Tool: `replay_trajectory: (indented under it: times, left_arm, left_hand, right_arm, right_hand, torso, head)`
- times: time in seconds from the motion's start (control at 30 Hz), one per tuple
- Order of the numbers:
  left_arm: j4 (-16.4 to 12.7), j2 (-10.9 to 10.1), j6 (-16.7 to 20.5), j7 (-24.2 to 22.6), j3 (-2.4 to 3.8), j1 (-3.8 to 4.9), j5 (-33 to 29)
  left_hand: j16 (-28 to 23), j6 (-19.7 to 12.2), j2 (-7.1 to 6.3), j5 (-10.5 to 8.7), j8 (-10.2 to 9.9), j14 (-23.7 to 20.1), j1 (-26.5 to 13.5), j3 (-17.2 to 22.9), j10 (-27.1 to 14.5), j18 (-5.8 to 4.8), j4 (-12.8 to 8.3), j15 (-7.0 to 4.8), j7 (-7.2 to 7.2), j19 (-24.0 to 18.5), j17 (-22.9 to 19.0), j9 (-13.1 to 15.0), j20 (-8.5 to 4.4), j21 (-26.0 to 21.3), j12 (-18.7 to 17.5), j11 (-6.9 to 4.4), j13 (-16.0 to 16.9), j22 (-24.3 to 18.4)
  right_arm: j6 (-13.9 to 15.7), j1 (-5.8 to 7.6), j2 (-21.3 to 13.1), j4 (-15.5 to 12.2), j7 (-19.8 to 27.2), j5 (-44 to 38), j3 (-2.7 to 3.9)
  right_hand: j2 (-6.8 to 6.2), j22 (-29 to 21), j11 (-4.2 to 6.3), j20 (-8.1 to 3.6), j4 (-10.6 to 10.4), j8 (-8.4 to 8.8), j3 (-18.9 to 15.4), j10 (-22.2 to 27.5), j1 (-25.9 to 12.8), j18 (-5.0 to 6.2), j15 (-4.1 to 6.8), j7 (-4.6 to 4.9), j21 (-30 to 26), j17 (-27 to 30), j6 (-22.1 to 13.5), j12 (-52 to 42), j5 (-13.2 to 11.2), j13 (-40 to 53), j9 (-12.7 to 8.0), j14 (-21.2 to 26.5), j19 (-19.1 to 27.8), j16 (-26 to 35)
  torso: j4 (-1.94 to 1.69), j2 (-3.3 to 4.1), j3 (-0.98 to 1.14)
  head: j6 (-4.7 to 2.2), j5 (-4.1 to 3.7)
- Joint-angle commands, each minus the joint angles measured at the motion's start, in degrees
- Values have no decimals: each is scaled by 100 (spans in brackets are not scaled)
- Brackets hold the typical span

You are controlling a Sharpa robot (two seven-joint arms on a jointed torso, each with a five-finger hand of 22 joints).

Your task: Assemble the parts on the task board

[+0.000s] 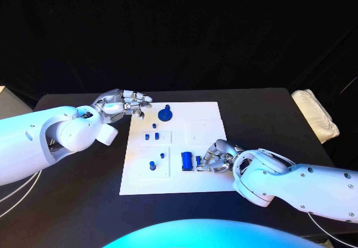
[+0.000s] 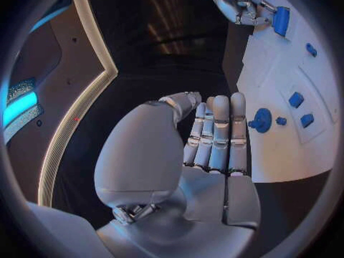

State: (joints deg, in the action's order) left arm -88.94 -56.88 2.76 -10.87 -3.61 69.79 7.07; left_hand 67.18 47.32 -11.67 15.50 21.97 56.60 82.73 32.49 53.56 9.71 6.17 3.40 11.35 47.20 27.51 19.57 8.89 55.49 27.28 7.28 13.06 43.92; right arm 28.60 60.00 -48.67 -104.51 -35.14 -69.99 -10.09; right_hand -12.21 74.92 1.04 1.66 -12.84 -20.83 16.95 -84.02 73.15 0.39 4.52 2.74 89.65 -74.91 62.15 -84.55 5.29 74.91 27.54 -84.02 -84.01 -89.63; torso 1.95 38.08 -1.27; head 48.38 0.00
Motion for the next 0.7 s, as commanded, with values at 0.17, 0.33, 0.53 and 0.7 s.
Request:
replay_trajectory:
  times: [0.17,0.33,0.53,0.7]
  left_arm:
    - [-17,1,-98,-31,3,2,29]
    - [-8,0,-95,-35,3,2,26]
    - [19,14,-86,-44,3,2,9]
    - [99,109,43,-187,1,-31,-49]
  left_hand:
    - [-19,5,53,21,32,-52,10,7,-47,85,-23,-4,-26,17,9,-5,5,-19,20,10,-4,-3]
    - [-19,5,53,21,32,-52,10,7,-47,85,-23,-4,-26,17,9,-5,5,-19,20,10,-4,-3]
    - [-19,5,53,21,32,-52,10,7,-47,85,-23,-4,-26,17,9,-5,5,-19,20,10,-4,-3]
    - [-19,-1,52,18,38,-54,-3,2,-50,83,-20,-2,-24,15,9,-13,6,-19,31,13,-5,-1]
  right_arm:
    - [605,-18,-53,-47,376,240,-9]
    - [964,-20,-147,-94,977,838,-8]
    - [1256,-13,-274,-125,1545,1330,-5]
    - [1477,83,-344,47,2491,2026,10]
  right_hand:
    - [-35,1508,8,-33,-272,-52,-290,-381,-284,-39,21,39,35,-1460,-2,55,-12,1231,5,-586,-599,-10]
    - [84,1505,-31,-5,-376,-63,-846,-272,-549,-37,-11,79,23,-1280,-128,323,-25,1113,26,-542,-596,90]
    - [379,1445,-65,24,-396,-105,-1845,-182,-718,5,-39,115,-186,-1169,-286,527,-7,1023,66,-516,-548,162]
    - [591,1393,-118,50,-365,-1,-2050,-152,-502,41,-76,183,-374,-1121,-505,578,-10,1001,28,-504,-505,195]
  torso:
    - [-3,1,6]
    - [4,-1,0]
    - [11,-15,-4]
    - [13,-64,-27]
  head:
    - [-22,2]
    - [-49,-1]
    - [-114,-12]
    - [-240,-12]
